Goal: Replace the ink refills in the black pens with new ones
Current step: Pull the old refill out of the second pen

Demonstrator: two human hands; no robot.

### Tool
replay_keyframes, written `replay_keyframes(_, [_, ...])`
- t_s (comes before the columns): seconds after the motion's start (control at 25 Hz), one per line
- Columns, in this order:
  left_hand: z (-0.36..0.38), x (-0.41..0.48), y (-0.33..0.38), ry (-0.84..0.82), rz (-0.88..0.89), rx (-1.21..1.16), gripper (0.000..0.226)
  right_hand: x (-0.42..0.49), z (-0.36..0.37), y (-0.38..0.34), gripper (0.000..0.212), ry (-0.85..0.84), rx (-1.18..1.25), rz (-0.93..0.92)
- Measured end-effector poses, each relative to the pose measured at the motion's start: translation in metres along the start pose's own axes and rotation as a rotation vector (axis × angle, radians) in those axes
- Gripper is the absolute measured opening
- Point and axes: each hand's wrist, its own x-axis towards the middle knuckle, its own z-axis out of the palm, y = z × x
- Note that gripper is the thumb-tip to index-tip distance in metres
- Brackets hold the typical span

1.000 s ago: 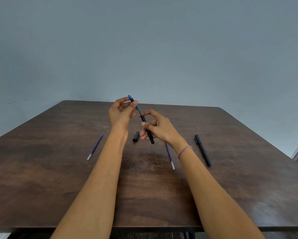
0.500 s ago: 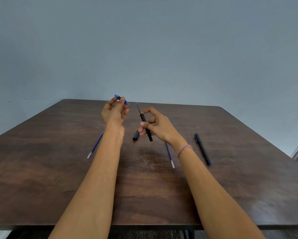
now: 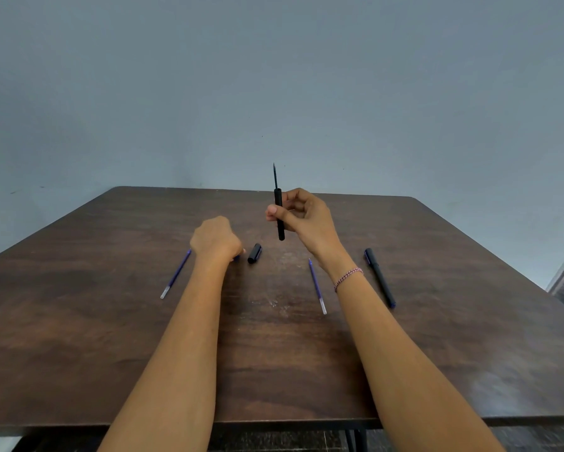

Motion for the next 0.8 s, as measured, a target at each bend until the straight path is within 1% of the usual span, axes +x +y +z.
replay_keyframes(0.2, [-0.003, -0.006, 0.003, 0.02, 0.007, 0.1, 0.03, 0.001, -0.001, 0.001, 0.017, 0.02, -0.012, -0.019])
replay_keyframes(0.24, [-0.005, -0.009, 0.005, 0.045, 0.002, 0.114, 0.029, 0.001, -0.001, 0.001, 0.017, 0.019, -0.006, -0.008])
replay_keyframes(0.28, [-0.007, -0.012, 0.006, 0.094, -0.005, 0.121, 0.029, 0.001, -0.001, 0.001, 0.017, 0.021, 0.006, 0.011])
replay_keyframes(0.36, [-0.01, -0.016, 0.007, 0.257, -0.005, 0.084, 0.028, 0.001, -0.002, 0.001, 0.018, 0.03, 0.04, 0.062])
replay_keyframes(0.4, [-0.012, -0.017, 0.007, 0.343, 0.015, 0.007, 0.026, 0.001, -0.002, 0.001, 0.019, 0.036, 0.055, 0.084])
replay_keyframes(0.44, [-0.014, -0.016, 0.008, 0.404, 0.052, -0.119, 0.023, 0.001, -0.003, 0.001, 0.019, 0.039, 0.06, 0.101])
replay_keyframes(0.48, [-0.017, -0.017, 0.012, 0.418, 0.107, -0.298, 0.018, 0.001, -0.003, 0.002, 0.019, 0.039, 0.053, 0.116])
replay_keyframes(0.52, [-0.019, -0.018, 0.017, 0.398, 0.181, -0.517, 0.013, 0.001, -0.003, 0.003, 0.017, 0.034, 0.042, 0.129])
replay_keyframes(0.6, [-0.023, -0.027, 0.03, 0.301, 0.324, -0.907, 0.001, 0.001, -0.002, 0.005, 0.014, 0.014, 0.024, 0.15])
replay_keyframes(0.64, [-0.026, -0.032, 0.035, 0.239, 0.356, -1.027, 0.005, 0.001, -0.002, 0.006, 0.013, 0.009, 0.015, 0.153])
replay_keyframes(0.72, [-0.026, -0.038, 0.041, 0.113, 0.361, -1.132, 0.006, 0.0, -0.003, 0.006, 0.012, 0.007, 0.006, 0.153])
replay_keyframes(0.8, [-0.025, -0.038, 0.042, 0.058, 0.343, -1.136, 0.005, 0.001, -0.003, 0.006, 0.012, 0.001, -0.001, 0.151])
